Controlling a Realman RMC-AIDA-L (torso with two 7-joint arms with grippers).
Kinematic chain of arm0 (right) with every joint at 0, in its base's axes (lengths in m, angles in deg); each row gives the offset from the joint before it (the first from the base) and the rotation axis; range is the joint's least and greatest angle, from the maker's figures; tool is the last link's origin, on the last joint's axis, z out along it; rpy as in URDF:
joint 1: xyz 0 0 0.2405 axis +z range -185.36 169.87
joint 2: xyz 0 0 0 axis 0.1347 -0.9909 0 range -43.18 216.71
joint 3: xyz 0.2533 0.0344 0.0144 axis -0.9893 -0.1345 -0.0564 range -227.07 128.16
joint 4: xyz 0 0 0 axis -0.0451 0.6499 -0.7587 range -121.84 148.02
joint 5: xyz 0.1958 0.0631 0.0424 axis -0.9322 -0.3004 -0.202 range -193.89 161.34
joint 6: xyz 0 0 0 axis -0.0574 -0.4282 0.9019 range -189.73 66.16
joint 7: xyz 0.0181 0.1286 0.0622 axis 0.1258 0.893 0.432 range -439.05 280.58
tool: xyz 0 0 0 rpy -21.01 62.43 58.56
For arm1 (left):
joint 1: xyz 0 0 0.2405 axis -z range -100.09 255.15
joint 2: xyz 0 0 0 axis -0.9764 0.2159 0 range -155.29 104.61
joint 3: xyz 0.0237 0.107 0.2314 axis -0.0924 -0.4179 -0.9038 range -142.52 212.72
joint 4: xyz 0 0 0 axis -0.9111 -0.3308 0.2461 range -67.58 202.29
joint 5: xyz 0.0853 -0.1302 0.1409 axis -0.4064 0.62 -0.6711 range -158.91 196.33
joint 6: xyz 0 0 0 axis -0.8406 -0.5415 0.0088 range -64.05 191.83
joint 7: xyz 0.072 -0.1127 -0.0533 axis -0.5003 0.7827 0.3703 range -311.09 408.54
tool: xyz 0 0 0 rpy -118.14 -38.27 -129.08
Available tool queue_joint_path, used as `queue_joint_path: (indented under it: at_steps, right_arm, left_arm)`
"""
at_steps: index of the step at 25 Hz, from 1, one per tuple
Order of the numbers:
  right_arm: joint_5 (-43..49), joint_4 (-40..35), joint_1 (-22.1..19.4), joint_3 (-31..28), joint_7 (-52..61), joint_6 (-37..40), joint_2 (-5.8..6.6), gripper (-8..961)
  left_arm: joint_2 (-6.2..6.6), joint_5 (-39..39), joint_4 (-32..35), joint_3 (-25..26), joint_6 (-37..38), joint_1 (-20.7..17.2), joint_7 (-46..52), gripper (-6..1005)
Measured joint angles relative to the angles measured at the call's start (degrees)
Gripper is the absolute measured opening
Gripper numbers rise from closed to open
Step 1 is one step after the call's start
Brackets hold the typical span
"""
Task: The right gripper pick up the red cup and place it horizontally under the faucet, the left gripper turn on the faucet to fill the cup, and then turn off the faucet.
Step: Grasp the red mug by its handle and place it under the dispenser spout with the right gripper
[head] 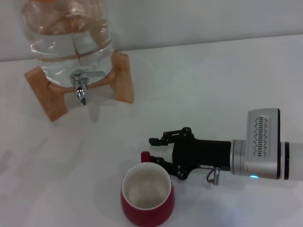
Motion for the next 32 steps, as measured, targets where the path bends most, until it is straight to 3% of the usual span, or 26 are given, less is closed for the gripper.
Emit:
queue_joint_path:
  at_steps: [14, 32]
  right_arm:
    - [-0.13, 0.01, 0.17, 1.31, 0.16, 0.33, 0.00, 363]
    - [-3.13, 0.18, 0.42, 3.38, 0.37, 0.81, -0.17, 256]
  left_arm:
    - [0.00, 0.00, 0.00, 0.00, 0.00, -0.15, 0.00, 876]
    - [0.00, 0.08, -0.44, 0.80, 0.00, 0.15, 0.00, 876]
